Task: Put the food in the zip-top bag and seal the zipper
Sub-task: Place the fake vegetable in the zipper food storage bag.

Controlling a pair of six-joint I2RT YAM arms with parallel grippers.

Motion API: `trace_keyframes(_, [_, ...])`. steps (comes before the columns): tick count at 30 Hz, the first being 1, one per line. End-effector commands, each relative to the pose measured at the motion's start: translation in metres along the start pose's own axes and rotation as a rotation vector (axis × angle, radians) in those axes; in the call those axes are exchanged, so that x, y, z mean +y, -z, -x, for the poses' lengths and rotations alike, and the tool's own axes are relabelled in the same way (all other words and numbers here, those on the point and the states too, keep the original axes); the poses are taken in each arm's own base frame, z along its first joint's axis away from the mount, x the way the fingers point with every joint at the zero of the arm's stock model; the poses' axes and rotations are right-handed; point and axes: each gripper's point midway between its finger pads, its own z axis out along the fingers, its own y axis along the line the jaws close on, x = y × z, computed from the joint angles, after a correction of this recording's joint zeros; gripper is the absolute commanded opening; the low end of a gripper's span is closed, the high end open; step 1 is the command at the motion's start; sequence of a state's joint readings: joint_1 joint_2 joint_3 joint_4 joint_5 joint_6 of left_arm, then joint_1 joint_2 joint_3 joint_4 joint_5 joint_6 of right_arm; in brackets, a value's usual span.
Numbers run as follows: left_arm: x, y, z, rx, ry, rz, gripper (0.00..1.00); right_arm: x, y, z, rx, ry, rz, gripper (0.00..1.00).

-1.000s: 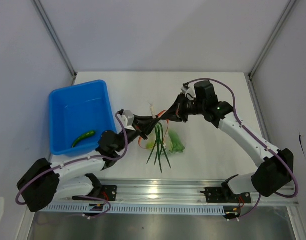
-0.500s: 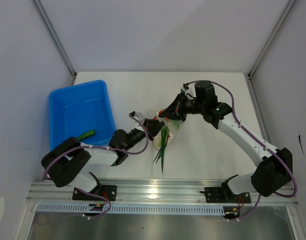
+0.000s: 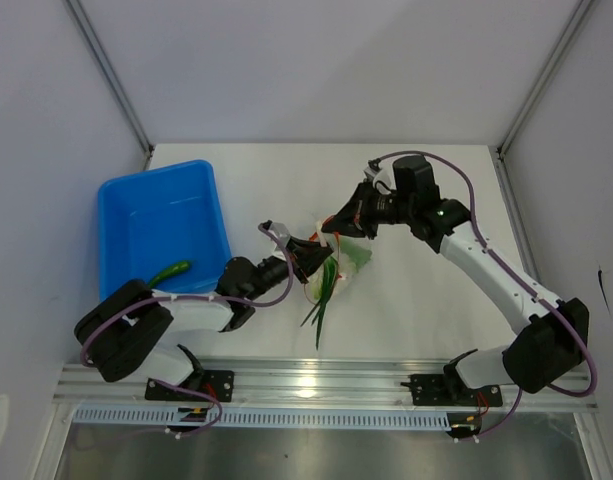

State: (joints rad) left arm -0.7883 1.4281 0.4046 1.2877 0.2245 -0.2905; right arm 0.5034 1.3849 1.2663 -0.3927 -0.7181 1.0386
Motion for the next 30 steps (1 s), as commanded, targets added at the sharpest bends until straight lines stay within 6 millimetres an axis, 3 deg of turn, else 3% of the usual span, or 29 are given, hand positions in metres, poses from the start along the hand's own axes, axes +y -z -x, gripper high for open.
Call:
trace_keyframes(1, [-0.010,0.004,-0.020,0.133,0.062,-0.030,0.01,0.037,0.011,0.018,-0.073,0.208,0.073,0.00])
trace_keyframes(13, [-0.014,0.005,-0.056,0.301,0.168,-0.042,0.01,0.055,0.012,0.032,-0.104,0.338,0.099,0.00])
trace_keyframes(19, [-0.014,0.009,-0.084,0.448,0.217,-0.037,0.01,0.064,0.012,0.035,-0.105,0.398,0.118,0.00])
trace_keyframes(27, [-0.016,0.007,-0.098,0.549,0.303,-0.033,0.00,0.063,0.008,0.036,-0.077,0.456,0.071,0.00])
trace_keyframes(30, [-0.002,0.003,-0.096,0.586,0.345,0.045,0.01,0.060,0.007,0.029,-0.060,0.473,0.055,0.00])
